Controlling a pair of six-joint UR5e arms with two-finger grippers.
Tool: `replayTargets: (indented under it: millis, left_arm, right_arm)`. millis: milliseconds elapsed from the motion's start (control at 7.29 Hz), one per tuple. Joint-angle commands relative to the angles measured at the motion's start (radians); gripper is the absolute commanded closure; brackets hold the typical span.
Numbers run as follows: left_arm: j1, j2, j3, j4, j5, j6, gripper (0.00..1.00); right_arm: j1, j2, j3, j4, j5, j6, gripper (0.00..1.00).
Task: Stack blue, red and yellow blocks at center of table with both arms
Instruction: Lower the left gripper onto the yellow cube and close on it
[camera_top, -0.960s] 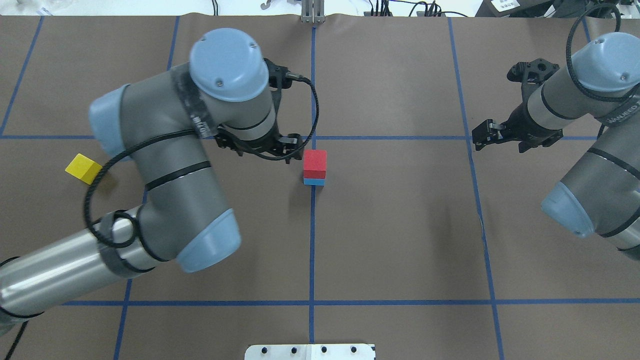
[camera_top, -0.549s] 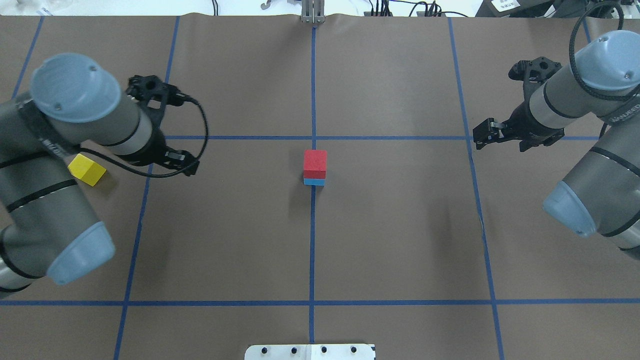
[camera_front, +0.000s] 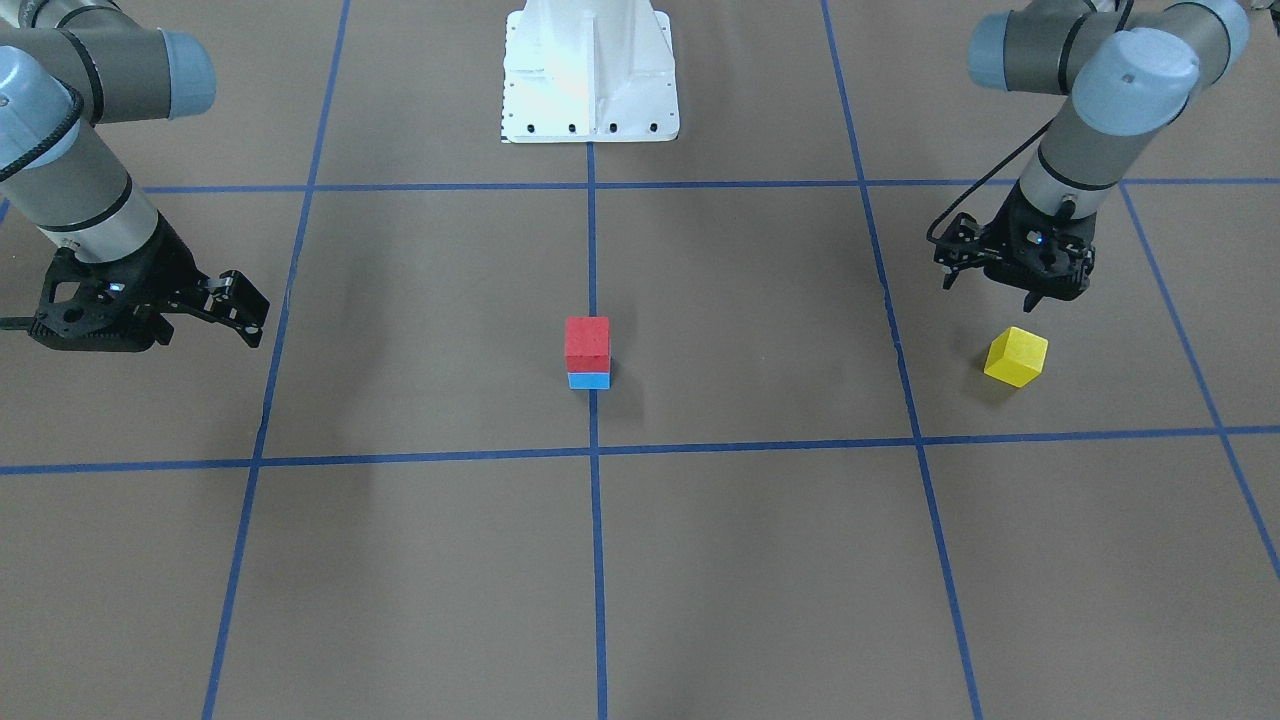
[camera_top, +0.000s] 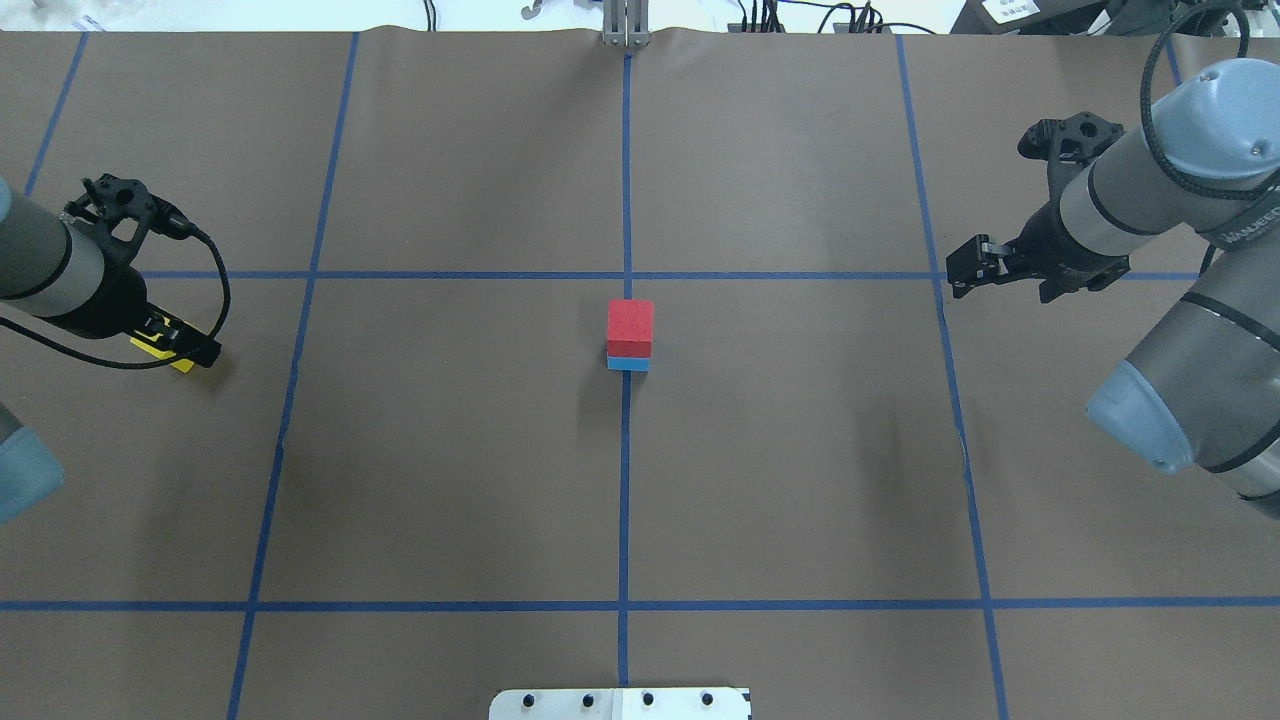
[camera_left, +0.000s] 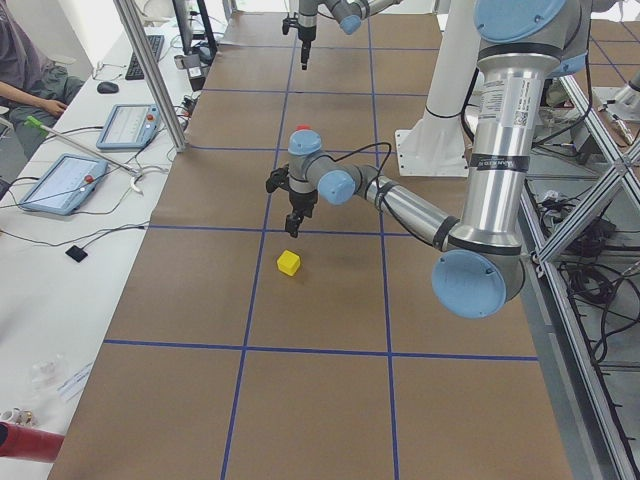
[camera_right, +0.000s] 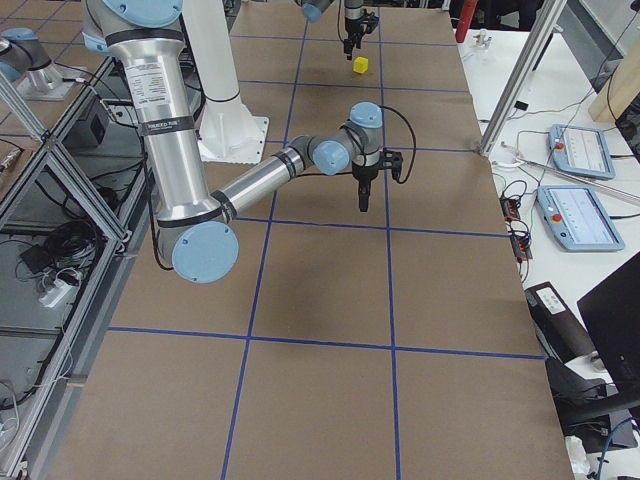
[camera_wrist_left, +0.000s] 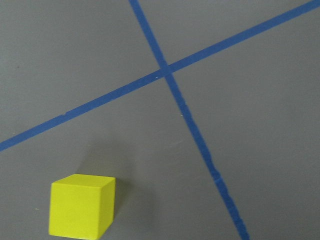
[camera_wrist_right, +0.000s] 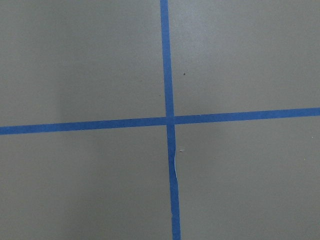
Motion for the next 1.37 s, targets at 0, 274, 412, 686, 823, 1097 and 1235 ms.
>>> replayTargets:
  millis: [0,274,412,686,823,1097,1235]
  left_arm:
    - [-0.015,0.039,0.054,-0.064,-0.015,0.026,0.01]
    - [-0.015,0.020,0.190,-0.211,-0.031,0.020,0.01]
    - [-0.016,0.009,0.210,-0.230,-0.095,0.023,0.01]
    - [-0.042,-0.014,0.229,-0.229,-0.099,0.027,0.01]
    - [-0.071,-0.014,0.232,-0.230,-0.102,0.067,0.01]
    - [-0.090,-0.016,0.248,-0.232,-0.122,0.090,0.01]
    - [-0.090,-0.031,0.271,-0.233,-0.122,0.087,0.01]
  right_arm:
    - [0.000,0.000,-0.004,0.000,-0.001,0.001,0.00]
    - [-0.002,-0.002,-0.003,0.000,-0.001,0.004,0.00]
    - [-0.002,0.000,-0.003,0.000,-0.002,0.008,0.00]
    - [-0.003,0.001,-0.003,0.000,-0.002,0.013,0.00]
    - [-0.003,0.001,-0.003,0.000,-0.002,0.013,0.00]
    - [-0.003,0.001,-0.004,0.000,-0.002,0.013,0.00]
    - [-0.005,0.001,-0.006,0.000,-0.002,0.013,0.00]
